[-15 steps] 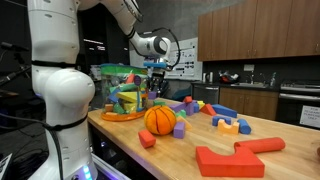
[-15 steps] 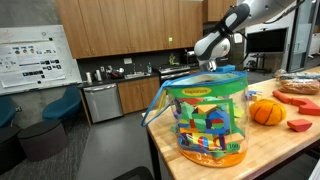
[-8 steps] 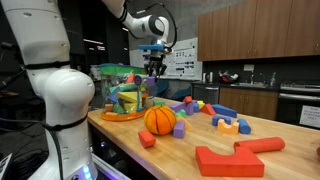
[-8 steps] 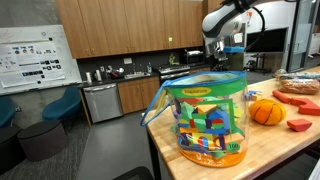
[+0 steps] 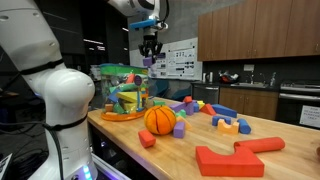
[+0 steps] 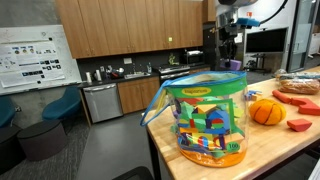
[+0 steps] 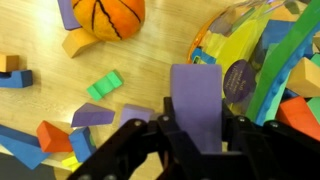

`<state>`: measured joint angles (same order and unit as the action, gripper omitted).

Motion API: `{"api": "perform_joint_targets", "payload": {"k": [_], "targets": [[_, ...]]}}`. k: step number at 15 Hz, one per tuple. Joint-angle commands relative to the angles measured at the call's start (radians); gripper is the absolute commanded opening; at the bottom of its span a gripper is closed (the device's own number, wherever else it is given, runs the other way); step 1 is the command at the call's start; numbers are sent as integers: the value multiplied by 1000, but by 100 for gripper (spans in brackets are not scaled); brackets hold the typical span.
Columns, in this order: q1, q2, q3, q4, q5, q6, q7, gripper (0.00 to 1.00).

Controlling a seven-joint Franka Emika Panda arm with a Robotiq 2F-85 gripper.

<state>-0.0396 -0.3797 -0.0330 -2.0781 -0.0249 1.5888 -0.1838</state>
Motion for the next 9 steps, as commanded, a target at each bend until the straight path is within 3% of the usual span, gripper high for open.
{"api": "perform_joint_targets", "payload": {"k": [1, 9], "targets": [[26, -20, 39, 92, -59, -76, 47, 16], [101, 90, 157, 389, -176, -214, 65, 16]]}}
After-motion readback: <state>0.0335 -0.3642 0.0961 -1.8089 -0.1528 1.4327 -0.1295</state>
